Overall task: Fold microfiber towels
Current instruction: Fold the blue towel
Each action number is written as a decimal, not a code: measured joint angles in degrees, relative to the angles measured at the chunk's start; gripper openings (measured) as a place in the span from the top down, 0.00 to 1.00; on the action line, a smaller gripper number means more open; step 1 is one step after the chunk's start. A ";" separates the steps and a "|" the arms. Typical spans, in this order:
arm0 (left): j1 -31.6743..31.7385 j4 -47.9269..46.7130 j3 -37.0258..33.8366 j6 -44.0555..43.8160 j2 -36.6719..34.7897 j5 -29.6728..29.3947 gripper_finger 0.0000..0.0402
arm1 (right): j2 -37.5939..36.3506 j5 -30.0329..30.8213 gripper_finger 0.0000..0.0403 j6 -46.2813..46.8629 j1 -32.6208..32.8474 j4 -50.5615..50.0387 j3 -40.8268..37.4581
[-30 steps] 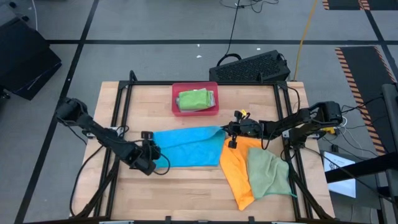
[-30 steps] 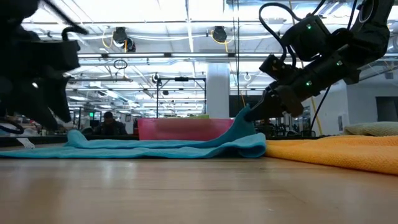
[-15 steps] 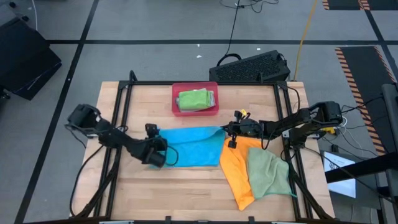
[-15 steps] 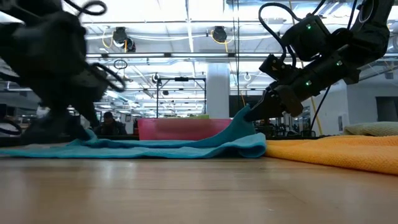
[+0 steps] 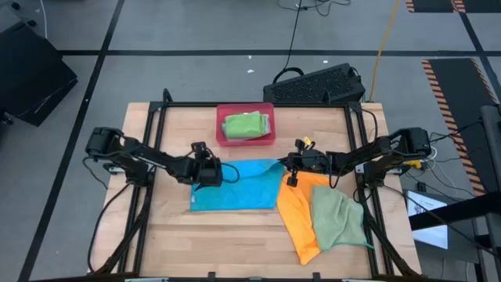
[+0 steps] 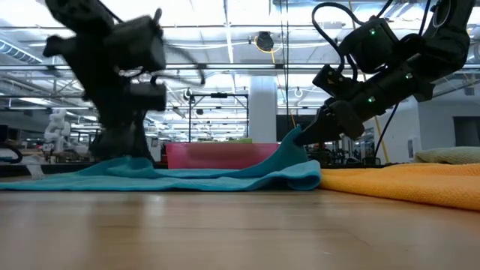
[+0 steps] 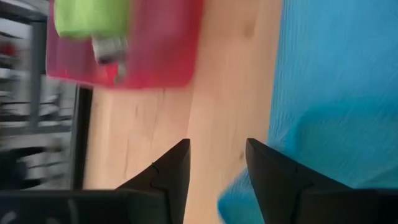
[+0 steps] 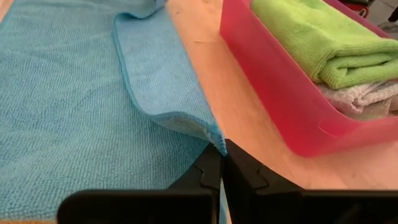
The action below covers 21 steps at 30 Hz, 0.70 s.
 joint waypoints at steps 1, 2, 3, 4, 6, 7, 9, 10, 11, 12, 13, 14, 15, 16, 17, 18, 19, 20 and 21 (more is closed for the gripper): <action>0.39 0.25 0.90 0.03 -0.71 1.25 0.61 | 0.00 0.00 1.00 0.34 -0.05 0.00 0.00; 0.65 0.50 1.57 0.20 -1.59 2.50 0.61 | 0.00 0.00 1.00 0.69 -0.19 0.00 0.00; 0.83 -0.32 2.06 0.59 -2.59 3.75 0.61 | 0.00 -0.01 1.00 1.18 -0.35 0.05 -0.01; 0.99 -1.69 2.52 1.13 -3.71 5.04 0.61 | 0.00 -0.02 1.00 1.69 -0.73 0.17 0.00; 1.49 -4.18 3.85 1.59 -6.09 7.53 0.61 | 0.00 -0.02 1.00 2.12 -1.31 0.14 0.00; 1.67 -5.64 4.39 1.10 -7.72 8.32 0.61 | 0.00 -0.26 1.00 2.13 -1.52 0.16 -0.02; 1.75 -9.37 5.58 -0.95 -10.80 9.95 0.61 | 0.00 -1.82 1.00 2.25 -2.01 0.42 -0.01; 1.51 -10.14 5.96 -2.35 -12.32 11.11 0.61 | 0.00 -2.81 1.00 2.39 -2.19 0.44 -0.02; 0.95 -10.80 6.04 -3.91 -14.10 12.81 0.61 | 0.00 -3.27 1.00 2.62 -2.25 0.52 -0.02; 0.23 -11.66 5.96 -5.51 -15.73 14.37 0.61 | 0.00 -3.73 1.00 2.77 -2.25 0.65 0.00; -0.73 -11.53 5.71 -6.86 -17.13 15.42 0.61 | 0.00 -4.12 1.00 2.80 -2.25 0.64 0.00; -1.85 -10.68 5.23 -7.99 -18.29 15.94 0.61 | 0.00 -4.24 1.00 2.78 -2.24 0.61 0.00; -3.15 -10.43 4.52 -8.82 -18.89 15.66 0.61 | 0.00 -4.35 1.00 2.80 -2.23 0.65 -0.01; -4.46 -10.74 3.67 -9.20 -19.04 14.78 0.61 | 0.00 -4.34 1.00 2.80 -2.23 0.78 0.00; -5.82 -10.92 2.67 -9.25 -19.00 13.33 0.61 | 0.00 -4.33 1.00 2.80 -2.23 0.83 0.00; -7.21 -10.29 1.52 -9.25 -18.91 11.54 0.61 | 0.00 -4.33 1.00 2.77 -2.23 0.79 -0.01; -8.35 -9.02 0.10 -9.24 -18.69 9.49 0.60 | 0.00 -4.35 1.00 2.74 -2.23 0.85 -0.02; -9.29 -7.70 -1.24 -8.95 -18.16 7.48 0.59 | 0.00 -4.33 1.00 2.75 -2.23 1.06 -0.02; -10.06 -6.40 -2.43 -8.28 -17.60 5.71 0.58 | 0.00 -4.33 1.00 2.73 -2.23 1.09 0.00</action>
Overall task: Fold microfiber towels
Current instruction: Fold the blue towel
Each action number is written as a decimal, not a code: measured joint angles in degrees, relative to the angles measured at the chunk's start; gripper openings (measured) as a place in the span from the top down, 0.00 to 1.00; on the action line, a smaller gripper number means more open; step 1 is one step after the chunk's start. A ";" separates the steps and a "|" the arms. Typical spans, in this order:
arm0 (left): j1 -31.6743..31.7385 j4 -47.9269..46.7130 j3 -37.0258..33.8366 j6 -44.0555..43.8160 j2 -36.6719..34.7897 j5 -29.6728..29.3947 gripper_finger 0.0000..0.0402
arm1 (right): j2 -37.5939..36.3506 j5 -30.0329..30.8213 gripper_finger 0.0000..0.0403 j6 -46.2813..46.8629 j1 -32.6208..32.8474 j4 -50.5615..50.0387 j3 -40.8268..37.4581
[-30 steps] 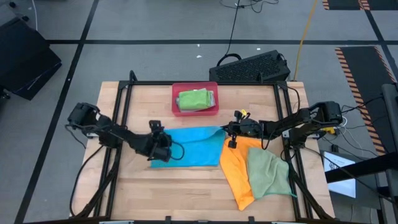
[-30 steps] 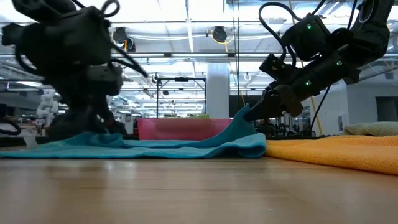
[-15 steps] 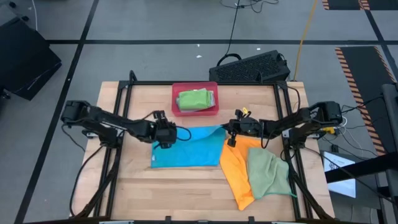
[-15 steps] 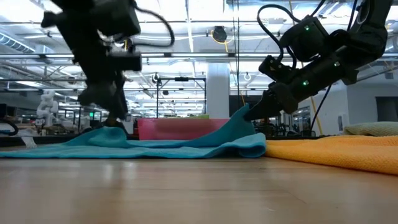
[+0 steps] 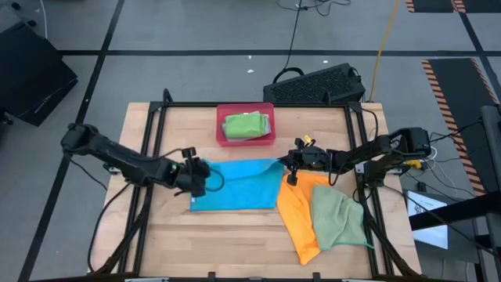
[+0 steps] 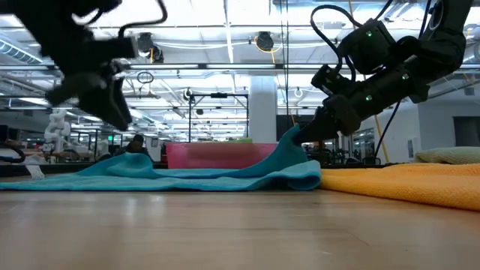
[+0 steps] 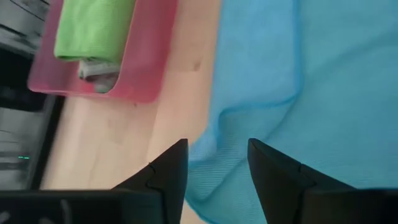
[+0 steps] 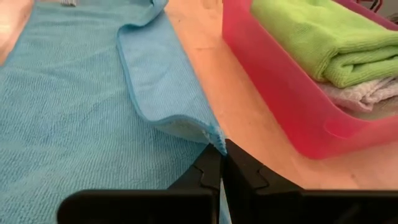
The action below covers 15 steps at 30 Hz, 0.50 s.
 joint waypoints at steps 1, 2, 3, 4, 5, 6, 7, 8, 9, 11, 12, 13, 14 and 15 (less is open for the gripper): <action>-0.70 1.12 -1.16 0.74 0.51 -1.45 0.56 | 0.00 -0.10 1.00 0.00 0.00 -0.02 0.00; -1.14 1.81 -2.09 1.33 0.92 -2.72 0.55 | 0.00 -0.13 1.00 0.02 0.00 -0.02 0.00; -1.44 2.80 -2.70 2.48 1.53 -3.68 0.53 | 0.00 -0.11 1.00 0.02 0.00 -0.02 0.00; -1.47 4.29 -3.11 3.90 2.33 -3.89 0.52 | 0.00 -0.11 1.00 0.02 0.00 -0.12 0.00; -1.37 5.57 -3.75 5.16 3.03 -3.83 0.51 | 0.00 -0.13 1.00 0.02 0.00 -0.15 0.00; -0.98 5.99 -4.42 6.18 3.73 -3.84 0.50 | 0.00 -0.13 1.00 0.04 0.00 -0.11 0.00; -0.50 6.69 -4.92 6.98 4.66 -3.92 0.49 | 0.00 -0.13 1.00 0.04 0.00 -0.07 0.00; -0.07 8.48 -5.13 7.49 5.85 -4.01 0.48 | 0.00 -0.13 1.00 0.04 0.00 -0.11 0.00; 0.26 10.04 -5.25 7.81 6.77 -4.38 0.47 | 0.00 -0.13 1.00 0.04 0.00 -0.10 0.00; 0.71 11.48 -5.29 8.16 7.92 -6.72 0.47 | 0.00 -0.11 1.00 0.04 0.00 0.24 0.00; 0.91 13.14 -5.26 8.39 8.54 -7.28 0.47 | 0.00 -0.13 1.00 0.04 0.00 0.14 0.00; 1.34 14.39 -5.22 8.56 9.00 -7.28 0.47 | 0.00 -0.13 1.00 0.04 0.00 0.03 -0.01; 1.87 15.03 -5.23 8.74 9.18 -7.25 0.47 | 0.00 -0.13 1.00 0.04 0.00 0.09 -0.02; 2.40 16.03 -5.24 8.67 9.44 -7.23 0.47 | 0.00 -0.13 1.00 0.04 0.00 0.14 -0.01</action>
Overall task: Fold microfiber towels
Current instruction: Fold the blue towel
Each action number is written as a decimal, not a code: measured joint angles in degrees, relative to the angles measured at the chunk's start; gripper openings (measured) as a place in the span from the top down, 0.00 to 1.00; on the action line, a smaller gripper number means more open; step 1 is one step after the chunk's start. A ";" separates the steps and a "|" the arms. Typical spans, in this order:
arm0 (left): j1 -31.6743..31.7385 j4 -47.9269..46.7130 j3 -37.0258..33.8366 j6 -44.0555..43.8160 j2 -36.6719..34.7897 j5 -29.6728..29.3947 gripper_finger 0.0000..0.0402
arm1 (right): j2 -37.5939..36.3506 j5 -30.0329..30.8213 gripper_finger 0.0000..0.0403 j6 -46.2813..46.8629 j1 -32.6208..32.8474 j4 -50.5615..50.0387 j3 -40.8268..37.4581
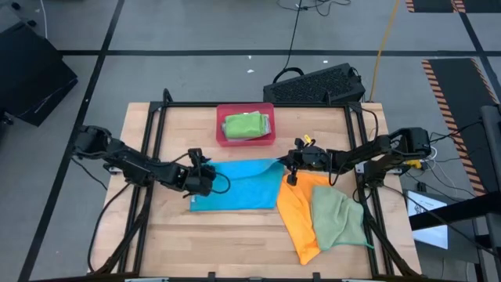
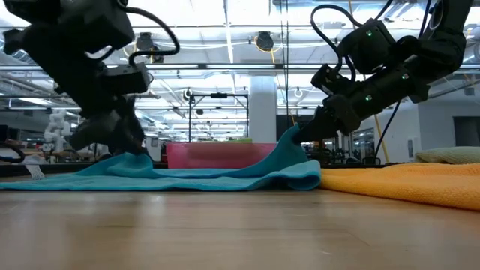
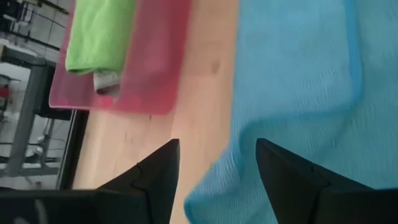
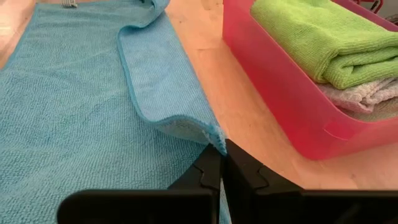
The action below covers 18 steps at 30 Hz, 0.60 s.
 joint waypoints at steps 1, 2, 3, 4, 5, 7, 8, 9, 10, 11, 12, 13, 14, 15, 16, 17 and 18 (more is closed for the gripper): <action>0.53 1.06 0.02 -0.49 0.38 0.27 0.47 | 0.00 0.00 1.00 -0.02 0.00 -0.10 0.01; 1.12 1.13 0.04 -1.27 0.58 0.79 0.47 | 0.00 0.00 1.00 0.00 0.00 -0.19 -0.01; 1.55 0.67 0.00 -2.01 0.55 0.91 0.47 | 0.00 0.00 1.00 0.00 0.00 -0.16 -0.01; 1.94 0.73 -0.02 -2.61 0.45 1.19 0.47 | 0.00 0.00 1.00 0.00 0.00 -0.15 0.01; 2.40 1.18 0.02 -2.96 0.47 1.64 0.47 | 0.00 0.00 1.00 -0.02 0.00 -0.21 0.01; 3.17 1.25 0.03 -3.16 0.80 2.70 0.47 | 0.00 0.00 1.00 -0.02 0.00 0.07 -0.01; 3.37 1.09 0.00 -3.09 0.82 3.30 0.47 | 0.00 0.00 1.00 -0.04 0.00 0.19 0.01; 3.56 1.20 0.01 -2.96 0.88 3.76 0.47 | 0.00 0.00 1.00 -0.06 0.00 0.17 0.00; 3.79 1.38 0.03 -2.89 1.25 3.82 0.47 | 0.00 0.00 1.00 -0.07 0.00 0.19 0.00; 3.91 0.97 0.06 -2.40 1.59 3.85 0.47 | 0.00 0.00 1.00 -0.08 0.00 0.22 0.01; 3.92 -0.34 0.03 -2.04 1.72 3.80 0.47 | 0.00 0.00 1.00 -0.18 0.00 0.21 0.00; 3.79 -1.44 0.00 -2.15 1.68 3.31 0.47 | 0.00 0.00 1.00 -0.20 0.00 0.21 -0.01; 3.67 -1.60 0.00 -2.32 1.64 2.28 0.47 | 0.00 0.00 1.00 -0.20 0.00 0.20 0.01; 3.60 -1.49 0.02 -2.31 1.63 1.46 0.47 | 0.00 0.00 1.00 -0.20 0.00 0.19 -0.01; 3.60 -1.65 0.02 -2.20 1.63 0.88 0.47 | 0.00 0.00 1.00 -0.20 0.00 0.14 -0.01; 3.60 -1.81 0.02 -1.90 1.63 0.83 0.47 | 0.00 0.00 1.00 -0.21 0.00 0.18 0.01; 3.71 -1.83 0.02 -1.49 1.63 0.85 0.47 | 0.00 0.00 1.00 -0.22 0.00 0.21 0.00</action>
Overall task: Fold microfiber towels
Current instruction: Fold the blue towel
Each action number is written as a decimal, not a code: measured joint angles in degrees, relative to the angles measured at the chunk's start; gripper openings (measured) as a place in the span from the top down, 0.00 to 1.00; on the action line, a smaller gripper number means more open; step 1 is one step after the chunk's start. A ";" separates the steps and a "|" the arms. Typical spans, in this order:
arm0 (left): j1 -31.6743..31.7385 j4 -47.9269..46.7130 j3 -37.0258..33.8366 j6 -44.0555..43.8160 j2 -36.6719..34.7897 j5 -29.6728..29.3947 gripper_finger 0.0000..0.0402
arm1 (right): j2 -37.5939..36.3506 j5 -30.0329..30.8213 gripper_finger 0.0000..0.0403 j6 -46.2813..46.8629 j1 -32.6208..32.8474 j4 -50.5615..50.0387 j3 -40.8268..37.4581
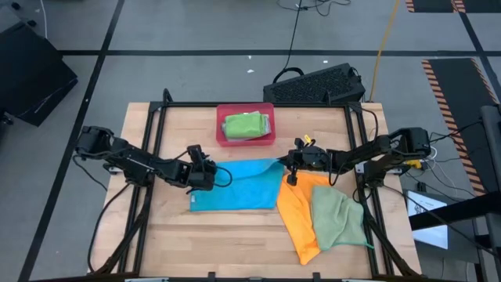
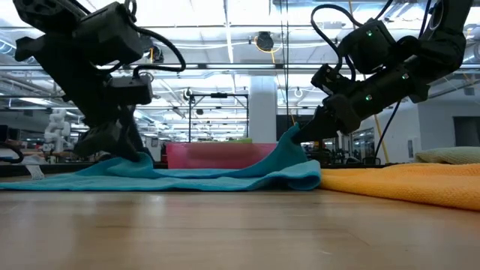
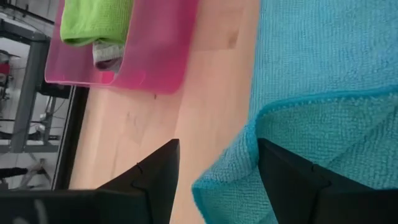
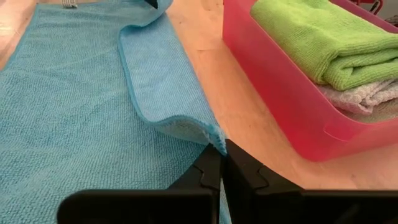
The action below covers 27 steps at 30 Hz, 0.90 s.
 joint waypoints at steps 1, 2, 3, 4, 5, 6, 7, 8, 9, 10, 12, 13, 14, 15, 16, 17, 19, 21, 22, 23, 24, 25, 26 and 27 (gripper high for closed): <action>0.13 -0.11 0.00 0.34 0.00 0.00 0.47 | 0.00 0.00 1.00 -0.06 0.00 0.00 -0.01; 0.29 -0.62 0.00 0.45 0.00 -0.02 0.47 | 0.00 0.00 1.00 -0.09 0.00 0.01 -0.01; 0.39 -1.28 0.00 0.49 0.00 -0.08 0.47 | 0.00 0.00 1.00 -0.11 0.00 0.05 0.01; 0.44 -1.76 0.00 0.49 0.00 -0.44 0.47 | 0.00 0.00 1.00 -0.13 0.00 0.06 -0.01; 0.44 -2.05 0.00 0.56 0.00 -1.02 0.48 | 0.00 0.00 1.00 -0.16 0.00 0.04 -0.01; 0.44 -2.29 0.00 0.93 0.00 -1.56 0.49 | 0.00 0.00 1.00 -0.20 0.00 0.05 -0.01; 0.44 -2.47 0.00 1.35 0.00 -1.82 0.51 | 0.00 0.00 1.00 -0.21 0.00 0.07 -0.01; 0.44 -2.49 0.00 1.60 0.00 -1.90 0.53 | 0.00 0.00 1.00 -0.22 0.00 0.04 -0.01; 0.44 -2.42 0.00 1.62 0.00 -1.96 0.55 | 0.00 0.00 1.00 -0.22 0.00 0.04 -0.01; 0.44 -2.26 0.00 1.65 0.00 -1.99 0.57 | 0.00 0.00 1.00 -0.22 0.00 0.06 0.00; 0.44 -2.09 0.00 1.91 0.00 -1.99 0.62 | 0.00 0.00 1.00 -0.22 0.00 0.05 -0.01; 0.43 -2.08 0.00 2.36 0.00 -1.97 0.65 | 0.00 0.00 1.00 -0.22 0.00 0.06 -0.01; 0.33 -2.04 0.00 2.85 0.00 -1.92 0.67 | 0.00 0.00 1.00 -0.24 0.00 0.09 -0.01; 0.31 -1.99 0.00 3.37 0.00 -1.75 0.70 | 0.00 0.01 1.00 -0.31 0.00 0.09 -0.01; 0.31 -1.79 0.00 3.97 0.00 -1.39 0.73 | 0.00 0.00 1.00 -0.35 -0.01 0.07 -0.01; 0.33 -1.31 0.00 4.58 0.00 -0.92 0.75 | 0.00 0.00 1.00 -0.35 -0.02 0.09 -0.01; 0.33 0.14 0.00 6.09 0.00 0.10 0.81 | 0.00 0.00 1.00 -0.42 -0.02 0.11 0.00; 0.33 1.03 0.00 7.45 -0.02 0.72 0.87 | 0.00 0.02 1.00 -0.42 -0.02 0.11 -0.01; 0.33 1.19 0.00 8.05 -0.02 1.30 0.90 | 0.00 0.00 1.00 -0.43 -0.02 0.11 -0.01; 0.54 1.24 0.00 8.43 -0.02 1.77 0.93 | 0.00 0.01 1.00 -0.42 -0.02 0.11 -0.01; 0.81 1.21 0.00 8.46 -0.02 2.19 0.95 | 0.00 0.01 1.00 -0.44 -0.02 0.11 -0.01; 1.20 1.20 0.00 8.46 -0.02 2.75 0.97 | 0.00 0.01 1.00 -0.44 -0.02 0.11 0.01; 1.56 1.18 0.00 8.56 -0.02 3.26 0.99 | 0.00 0.00 1.00 -0.44 -0.02 0.11 -0.01; 1.84 1.08 0.00 8.74 -0.02 3.43 0.99 | 0.00 0.00 1.00 -0.44 -0.02 0.10 0.00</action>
